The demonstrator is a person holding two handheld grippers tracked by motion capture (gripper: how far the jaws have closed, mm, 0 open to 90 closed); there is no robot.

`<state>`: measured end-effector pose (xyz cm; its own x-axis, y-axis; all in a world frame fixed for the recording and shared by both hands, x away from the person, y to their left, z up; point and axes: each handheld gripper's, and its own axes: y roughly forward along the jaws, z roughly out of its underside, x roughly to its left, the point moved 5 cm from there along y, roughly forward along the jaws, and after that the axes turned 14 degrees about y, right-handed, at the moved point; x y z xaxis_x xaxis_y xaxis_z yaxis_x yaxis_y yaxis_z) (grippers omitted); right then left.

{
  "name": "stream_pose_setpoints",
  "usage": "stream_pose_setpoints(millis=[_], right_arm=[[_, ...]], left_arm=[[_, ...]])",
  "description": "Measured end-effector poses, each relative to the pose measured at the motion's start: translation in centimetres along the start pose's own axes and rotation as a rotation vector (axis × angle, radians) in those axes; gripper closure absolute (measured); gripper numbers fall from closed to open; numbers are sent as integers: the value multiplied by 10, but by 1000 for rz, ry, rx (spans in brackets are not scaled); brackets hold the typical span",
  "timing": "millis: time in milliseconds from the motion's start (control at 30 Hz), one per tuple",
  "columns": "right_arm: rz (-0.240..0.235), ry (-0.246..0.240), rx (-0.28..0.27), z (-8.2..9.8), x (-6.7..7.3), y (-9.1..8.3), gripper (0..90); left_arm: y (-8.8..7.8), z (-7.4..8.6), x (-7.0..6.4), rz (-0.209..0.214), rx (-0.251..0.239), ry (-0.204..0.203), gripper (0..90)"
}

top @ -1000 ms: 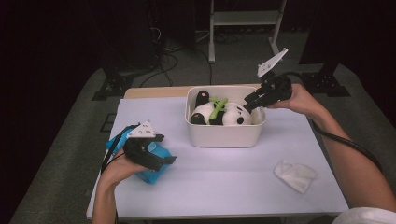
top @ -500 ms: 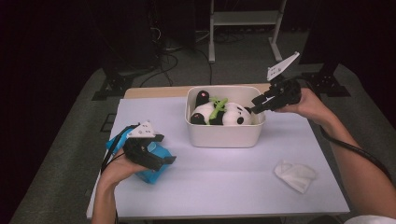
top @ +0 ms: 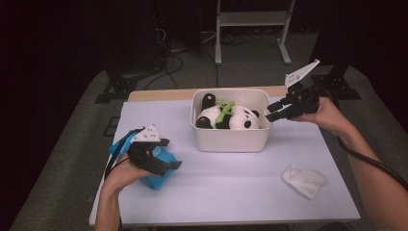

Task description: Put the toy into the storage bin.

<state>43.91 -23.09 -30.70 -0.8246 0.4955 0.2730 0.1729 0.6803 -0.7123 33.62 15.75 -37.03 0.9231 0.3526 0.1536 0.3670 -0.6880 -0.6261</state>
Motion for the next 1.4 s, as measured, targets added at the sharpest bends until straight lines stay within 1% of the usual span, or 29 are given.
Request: stream_pose_setpoints(millis=[300,567,700,867,1067,1200,1267,1400], right_arm=[[2,41,-20,22,-2,-4,506],[9,71,-21,46,-5,-6,498],[12,86,-30,56,-7,-7,491],[16,101,-28,68,-8,-7,488],[18,121,-27,82,-8,-6,484],[16,138,-37,92,-8,-5,483],[13,146,-40,97,-8,-4,482],[8,159,-47,106,-9,-1,479]], left_arm=[[0,0,0,0,2,1,89],[1,0,0,0,5,2,89],[2,-1,-1,2,10,6,89],[1,-1,-1,-2,7,4,89],[1,-1,-1,-2,9,4,88],[1,-1,-1,-1,15,7,88],[2,0,-1,-1,13,0,89],[3,0,0,-1,17,2,88]])
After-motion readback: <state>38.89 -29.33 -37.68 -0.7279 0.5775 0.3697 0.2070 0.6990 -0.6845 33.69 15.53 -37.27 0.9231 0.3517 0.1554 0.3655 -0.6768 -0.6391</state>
